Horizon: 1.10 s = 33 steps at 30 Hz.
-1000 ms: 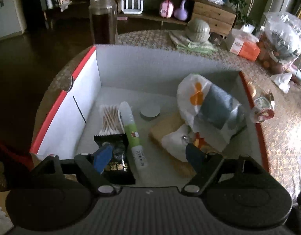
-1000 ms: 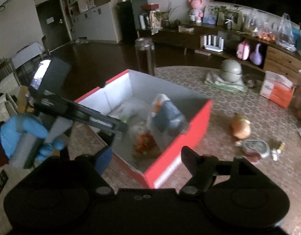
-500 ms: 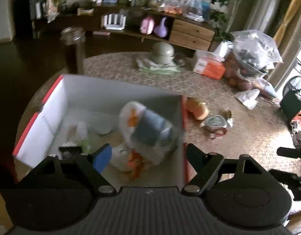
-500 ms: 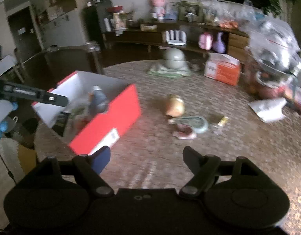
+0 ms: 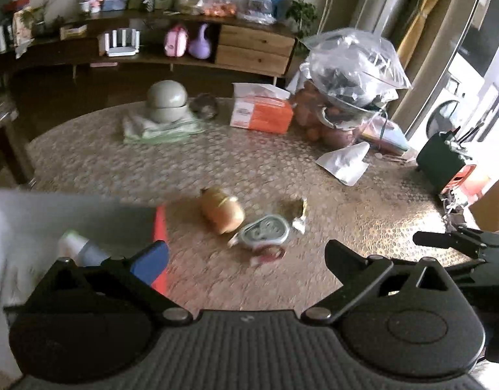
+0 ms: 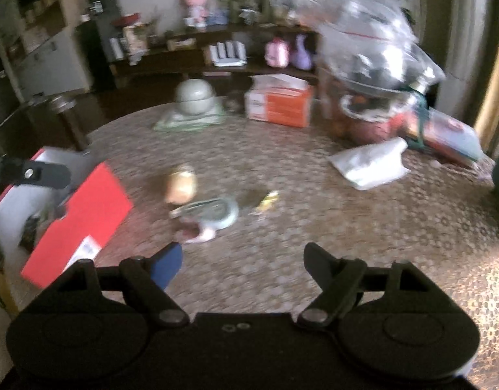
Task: Organize objects
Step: 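Withdraw both tools from the shoebox toward the piggy and snack stick, then grasp the tan piggy with the left tool while the right tool grasps the yellow snack stick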
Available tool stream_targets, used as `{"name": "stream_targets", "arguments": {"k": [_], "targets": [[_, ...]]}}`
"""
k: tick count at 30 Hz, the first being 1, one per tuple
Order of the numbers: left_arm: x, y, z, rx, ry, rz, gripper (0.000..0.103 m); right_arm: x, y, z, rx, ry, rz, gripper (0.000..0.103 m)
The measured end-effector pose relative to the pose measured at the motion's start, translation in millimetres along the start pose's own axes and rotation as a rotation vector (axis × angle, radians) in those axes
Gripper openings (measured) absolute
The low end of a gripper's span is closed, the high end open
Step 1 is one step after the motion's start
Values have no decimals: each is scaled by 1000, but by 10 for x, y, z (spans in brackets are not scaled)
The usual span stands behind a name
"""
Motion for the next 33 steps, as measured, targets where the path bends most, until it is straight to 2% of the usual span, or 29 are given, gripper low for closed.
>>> {"name": "stream_targets", "arguments": {"k": [3, 6, 8, 12, 16, 20, 22, 24, 26, 28, 29, 30, 32, 33], "targets": [[115, -369, -136, -39, -5, -5, 103, 216, -206, -121, -7, -27, 35, 82], [63, -819, -204, -87, 5, -59, 103, 342, -462, -165, -26, -47, 49, 82], [-55, -1107, -189, -126, 33, -109, 103, 383, -673, -153, -57, -63, 52, 82], [-218, -1596, -55, -224, 93, -157, 103, 399, -1101, -93, -102, -81, 65, 80], [-298, -1899, 88, -277, 92, -194, 103, 344, -1484, -18, -131, -75, 73, 80], [-403, -2067, 178, -292, 102, -241, 103, 272, -1747, 49, -149, -51, 79, 78], [-456, -2116, 225, -301, 112, -260, 102, 244, -1821, 60, -150, -32, 83, 75], [-494, -2153, 283, -309, 117, -272, 101, 221, -1887, 76, -158, -35, 84, 57], [-514, -2173, 339, -314, 120, -277, 94, 205, -1942, 107, -172, -47, 87, 55], [-503, -2178, 392, -327, 128, -271, 82, 176, -1972, 144, -180, -41, 81, 54], [-497, -2180, 423, -333, 133, -266, 71, 172, -1979, 161, -183, -33, 89, 51], [-485, -2178, 454, -337, 131, -263, 66, 170, -1987, 175, -184, -30, 96, 43], [-455, -2156, 465, -326, 108, -271, 62, 170, -1995, 185, -179, -39, 103, 34], [-444, -2145, 463, -322, 102, -271, 55, 172, -1994, 179, -176, -36, 109, 28]]}}
Point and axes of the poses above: each gripper's, at about its wrist camera, not at the fingertips, and y roughly against the way its jaws point, x to its right, z to its underside, the point moved 10 cm from there along -y, roughly the way its jaws point, and after that the axes turned 14 degrees about x, right-handed, at the moved point
